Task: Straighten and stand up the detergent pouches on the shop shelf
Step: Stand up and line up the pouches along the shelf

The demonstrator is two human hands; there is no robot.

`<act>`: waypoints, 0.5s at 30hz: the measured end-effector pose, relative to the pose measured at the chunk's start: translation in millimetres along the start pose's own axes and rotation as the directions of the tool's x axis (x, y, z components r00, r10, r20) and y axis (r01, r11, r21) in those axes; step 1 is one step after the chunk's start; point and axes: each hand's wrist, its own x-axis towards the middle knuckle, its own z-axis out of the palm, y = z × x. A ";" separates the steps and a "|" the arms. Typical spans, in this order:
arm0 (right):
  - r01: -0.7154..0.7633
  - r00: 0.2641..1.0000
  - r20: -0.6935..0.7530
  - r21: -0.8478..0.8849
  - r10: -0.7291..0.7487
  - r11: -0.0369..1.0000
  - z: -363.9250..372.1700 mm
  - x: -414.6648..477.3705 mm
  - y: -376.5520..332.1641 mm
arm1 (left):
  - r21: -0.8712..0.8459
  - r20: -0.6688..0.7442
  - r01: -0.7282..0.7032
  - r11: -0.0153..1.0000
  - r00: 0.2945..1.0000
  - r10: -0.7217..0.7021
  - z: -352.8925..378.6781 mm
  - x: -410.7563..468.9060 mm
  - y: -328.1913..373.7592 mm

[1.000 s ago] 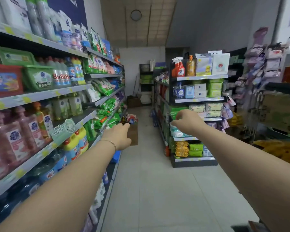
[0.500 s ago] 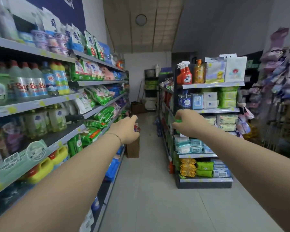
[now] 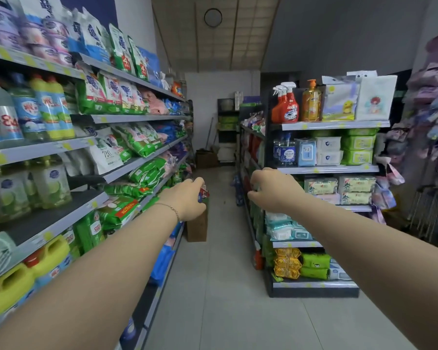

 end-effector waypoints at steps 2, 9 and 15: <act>0.001 1.000 0.006 -0.021 -0.001 1.000 8.3 28.9 3.3 | 0.009 0.003 -0.012 1.000 1.000 0.012 5.2 29.7 -8.3; 0.065 0.998 0.011 -0.129 -0.064 0.989 32.2 147.9 4.3 | -0.025 -0.023 -0.012 1.000 1.000 0.011 18.9 142.8 -44.3; 0.090 0.996 0.029 -0.152 -0.087 0.984 57.8 232.1 9.2 | -0.049 -0.016 -0.015 0.999 1.000 0.014 38.6 226.0 -70.4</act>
